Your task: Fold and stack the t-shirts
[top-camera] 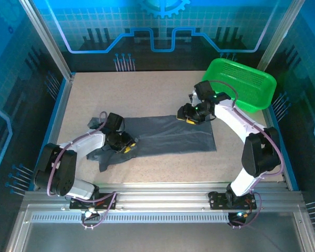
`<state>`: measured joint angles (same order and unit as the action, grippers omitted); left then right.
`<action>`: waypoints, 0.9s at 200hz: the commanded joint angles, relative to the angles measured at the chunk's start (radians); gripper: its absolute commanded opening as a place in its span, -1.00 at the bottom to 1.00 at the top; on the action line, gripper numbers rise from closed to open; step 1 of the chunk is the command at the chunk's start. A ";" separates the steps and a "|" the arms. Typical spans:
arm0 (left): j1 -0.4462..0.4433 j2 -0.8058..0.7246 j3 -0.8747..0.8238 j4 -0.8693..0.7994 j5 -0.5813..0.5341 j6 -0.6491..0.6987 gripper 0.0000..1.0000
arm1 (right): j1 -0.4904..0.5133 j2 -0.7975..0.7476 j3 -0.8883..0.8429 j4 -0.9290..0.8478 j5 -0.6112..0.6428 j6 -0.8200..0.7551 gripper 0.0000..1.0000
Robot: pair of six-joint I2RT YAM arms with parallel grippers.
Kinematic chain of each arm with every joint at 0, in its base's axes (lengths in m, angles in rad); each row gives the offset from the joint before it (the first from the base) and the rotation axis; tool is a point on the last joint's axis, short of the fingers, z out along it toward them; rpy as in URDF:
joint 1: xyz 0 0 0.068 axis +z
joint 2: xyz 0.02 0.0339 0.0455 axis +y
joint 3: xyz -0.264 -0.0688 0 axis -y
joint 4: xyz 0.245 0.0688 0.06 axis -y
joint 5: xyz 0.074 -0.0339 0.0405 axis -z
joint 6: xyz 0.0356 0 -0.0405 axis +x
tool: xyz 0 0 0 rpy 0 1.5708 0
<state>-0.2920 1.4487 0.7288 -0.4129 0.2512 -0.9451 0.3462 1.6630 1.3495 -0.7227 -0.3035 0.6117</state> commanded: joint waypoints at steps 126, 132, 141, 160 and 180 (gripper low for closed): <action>0.269 0.204 0.150 -0.132 -0.016 0.043 -0.28 | -0.074 0.512 0.313 -0.345 0.299 -0.086 -0.11; 0.266 0.230 0.152 -0.099 0.011 0.043 -0.27 | -0.086 0.526 0.327 -0.357 0.309 -0.085 -0.10; 0.263 0.269 0.157 -0.053 0.067 0.039 -0.24 | -0.102 0.546 0.348 -0.373 0.322 -0.082 -0.10; 0.261 0.299 0.189 -0.030 0.116 0.055 -0.18 | -0.134 0.568 0.369 -0.375 0.320 -0.086 -0.09; 0.263 0.212 0.209 -0.068 0.077 0.090 -0.11 | -0.146 0.546 0.360 -0.325 0.244 -0.129 -0.07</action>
<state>-0.0254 1.6997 0.9272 -0.4778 0.3183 -0.9131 0.2260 2.2009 1.7042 -1.0252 -0.0380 0.5354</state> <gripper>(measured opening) 0.434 0.458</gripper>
